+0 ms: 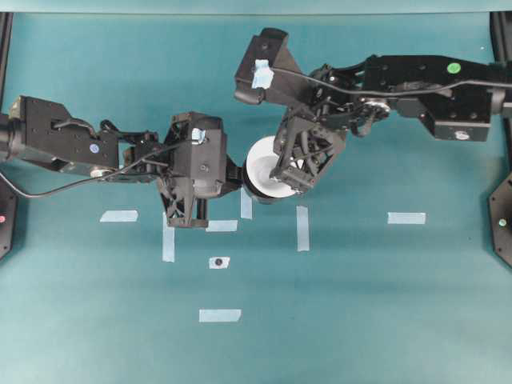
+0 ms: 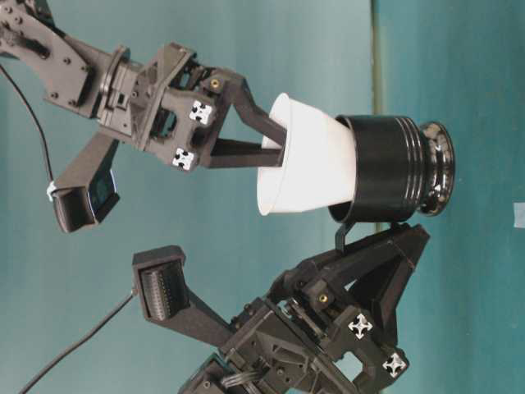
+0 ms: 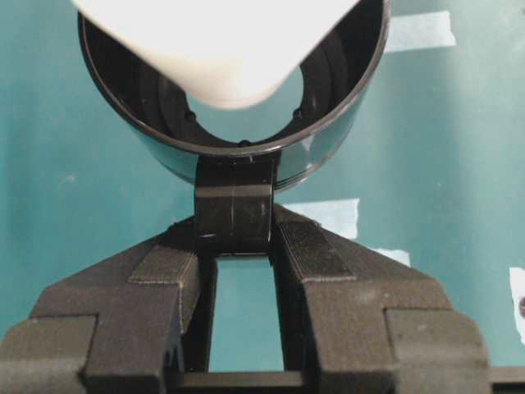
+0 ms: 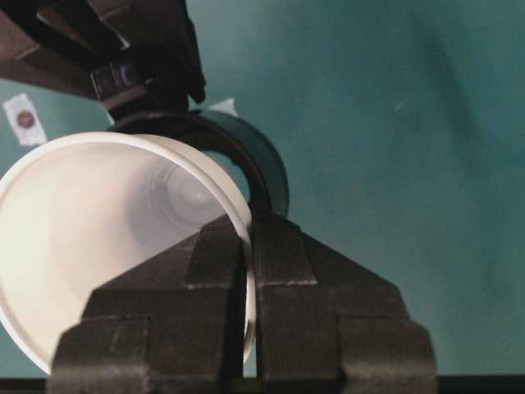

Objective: Holding the cup holder with the left arm, the right arm places the cup into the cup holder.
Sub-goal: 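Move the white cup with right gripper into the held black holder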

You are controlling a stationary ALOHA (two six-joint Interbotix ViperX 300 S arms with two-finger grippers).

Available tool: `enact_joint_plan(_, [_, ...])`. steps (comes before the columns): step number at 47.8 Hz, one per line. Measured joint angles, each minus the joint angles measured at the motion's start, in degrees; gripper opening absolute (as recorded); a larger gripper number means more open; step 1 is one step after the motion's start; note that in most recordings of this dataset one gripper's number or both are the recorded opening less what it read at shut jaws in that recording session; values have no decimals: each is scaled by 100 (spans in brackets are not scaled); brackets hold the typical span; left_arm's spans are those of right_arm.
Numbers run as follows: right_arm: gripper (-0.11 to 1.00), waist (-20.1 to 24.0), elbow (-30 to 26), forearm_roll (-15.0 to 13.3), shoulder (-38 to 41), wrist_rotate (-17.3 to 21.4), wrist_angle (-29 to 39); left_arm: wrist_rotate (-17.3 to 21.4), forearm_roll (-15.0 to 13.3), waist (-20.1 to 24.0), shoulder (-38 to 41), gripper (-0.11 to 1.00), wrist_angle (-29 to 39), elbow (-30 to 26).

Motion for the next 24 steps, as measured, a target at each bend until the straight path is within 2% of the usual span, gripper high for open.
enact_joint_plan(16, [3,44,-18,0,18,0,53,0,0,-18,9,23,0,-18])
enact_joint_plan(24, [11,44,-35,0,18,-9,123,0,0,-26,9,23,0,-26])
